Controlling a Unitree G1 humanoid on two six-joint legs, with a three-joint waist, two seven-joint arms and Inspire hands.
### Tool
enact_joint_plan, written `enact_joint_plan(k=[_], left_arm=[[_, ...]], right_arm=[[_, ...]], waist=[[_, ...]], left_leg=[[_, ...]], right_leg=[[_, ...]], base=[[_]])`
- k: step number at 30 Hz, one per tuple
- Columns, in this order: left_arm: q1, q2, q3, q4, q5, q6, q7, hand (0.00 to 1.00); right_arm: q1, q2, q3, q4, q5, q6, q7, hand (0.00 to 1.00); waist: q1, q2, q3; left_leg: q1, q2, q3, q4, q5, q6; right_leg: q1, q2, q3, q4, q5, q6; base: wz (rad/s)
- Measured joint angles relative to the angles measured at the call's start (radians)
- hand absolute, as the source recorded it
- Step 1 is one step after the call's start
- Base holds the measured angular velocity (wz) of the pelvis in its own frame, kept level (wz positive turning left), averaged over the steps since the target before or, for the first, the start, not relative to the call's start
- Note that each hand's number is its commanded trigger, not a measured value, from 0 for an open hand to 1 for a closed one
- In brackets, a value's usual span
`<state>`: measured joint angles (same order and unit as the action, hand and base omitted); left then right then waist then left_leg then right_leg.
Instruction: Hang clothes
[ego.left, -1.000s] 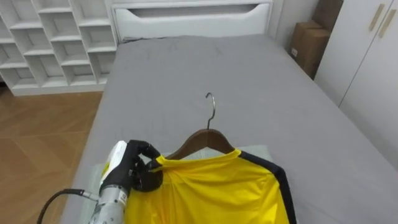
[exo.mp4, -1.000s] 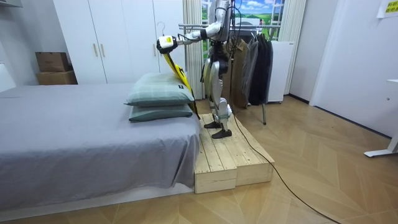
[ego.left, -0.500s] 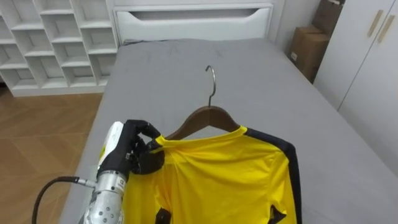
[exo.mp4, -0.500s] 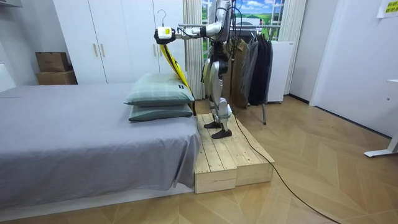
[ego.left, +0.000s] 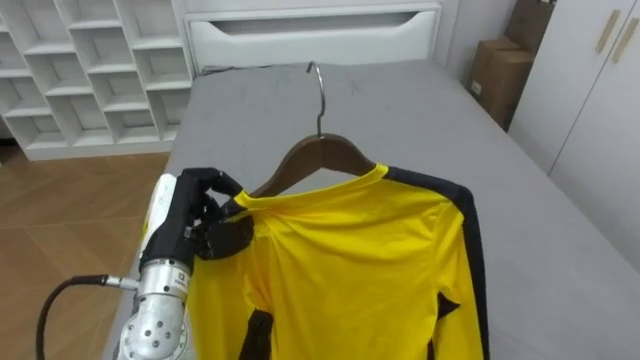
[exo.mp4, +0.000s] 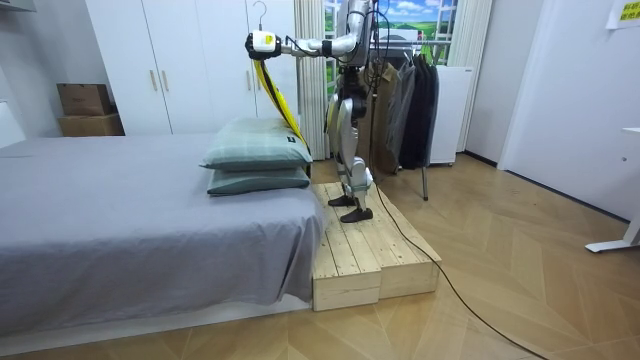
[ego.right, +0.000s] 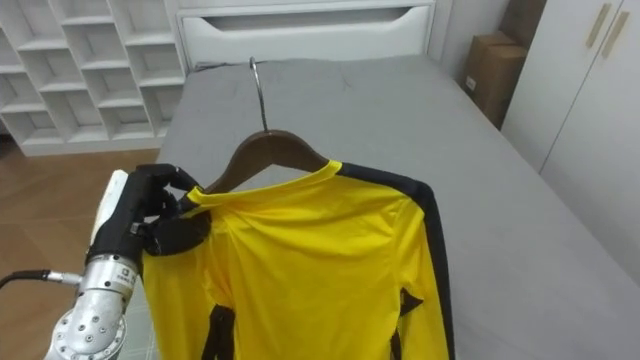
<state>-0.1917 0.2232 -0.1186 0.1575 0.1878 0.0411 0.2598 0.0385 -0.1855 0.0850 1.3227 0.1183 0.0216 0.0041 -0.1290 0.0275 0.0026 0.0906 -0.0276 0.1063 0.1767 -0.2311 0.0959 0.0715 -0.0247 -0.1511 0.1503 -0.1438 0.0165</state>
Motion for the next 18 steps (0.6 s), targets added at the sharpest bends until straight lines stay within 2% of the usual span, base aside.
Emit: enact_joint_plan(k=[8, 14, 18], left_arm=[[0.015, 0.001, 0.002, -0.001, -0.001, 0.003, 0.0, 1.0], [0.015, 0.004, 0.0, -0.001, 0.001, 0.005, 0.044, 1.0], [0.038, 0.006, 0.001, -0.001, 0.001, 0.005, 0.064, 1.0]], right_arm=[[0.009, -0.003, -0.03, 0.001, -0.01, 0.002, 0.008, 0.0], [0.011, 0.007, -0.041, 0.0, -0.061, 0.003, -0.072, 0.0], [0.008, 0.011, -0.108, 0.0, -0.149, 0.003, -0.155, 0.0]], waist=[[-0.003, 0.001, 0.0004], [-0.004, 0.002, 0.0014], [-0.005, 0.002, 0.0008]], left_leg=[[0.008, 0.0, 0.004, -0.009, 0.0, -0.001], [0.007, 0.0, 0.004, -0.017, 0.0, -0.001], [0.012, 0.0, 0.006, -0.015, 0.001, -0.001]], right_leg=[[0.002, 0.001, 0.006, 0.0, 0.0, 0.0], [-0.002, 0.003, 0.009, -0.001, 0.0, 0.0], [0.0, 0.004, 0.012, 0.0, 0.0, 0.0]], base=[[0.0], [0.0], [0.0]])
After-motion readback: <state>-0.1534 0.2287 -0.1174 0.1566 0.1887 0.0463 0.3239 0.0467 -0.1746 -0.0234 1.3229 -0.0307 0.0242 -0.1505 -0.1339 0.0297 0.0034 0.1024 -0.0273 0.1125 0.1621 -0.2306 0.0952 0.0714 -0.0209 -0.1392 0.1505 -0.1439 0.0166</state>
